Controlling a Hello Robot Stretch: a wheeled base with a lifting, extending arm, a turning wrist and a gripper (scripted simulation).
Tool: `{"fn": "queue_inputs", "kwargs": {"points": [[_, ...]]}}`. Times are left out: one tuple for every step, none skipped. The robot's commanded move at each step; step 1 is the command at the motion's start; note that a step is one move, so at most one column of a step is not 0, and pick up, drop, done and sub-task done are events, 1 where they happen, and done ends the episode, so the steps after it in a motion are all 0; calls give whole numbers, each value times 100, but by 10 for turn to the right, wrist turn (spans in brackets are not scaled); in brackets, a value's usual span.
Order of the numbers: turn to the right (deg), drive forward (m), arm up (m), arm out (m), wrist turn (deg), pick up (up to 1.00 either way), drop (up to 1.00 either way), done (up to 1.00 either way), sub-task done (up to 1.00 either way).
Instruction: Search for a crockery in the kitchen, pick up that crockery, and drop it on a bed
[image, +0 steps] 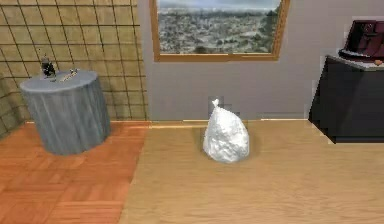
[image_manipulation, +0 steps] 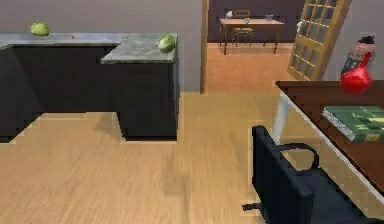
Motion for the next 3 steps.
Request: {"fn": "queue_inputs", "kwargs": {"points": [[390, 0, 0, 0, 0, 0, 0, 0, 0], [0, 25, 0, 0, 0, 0, 0, 0, 0], [360, 0, 0, 0, 0, 0, 0, 0, 0]]}}
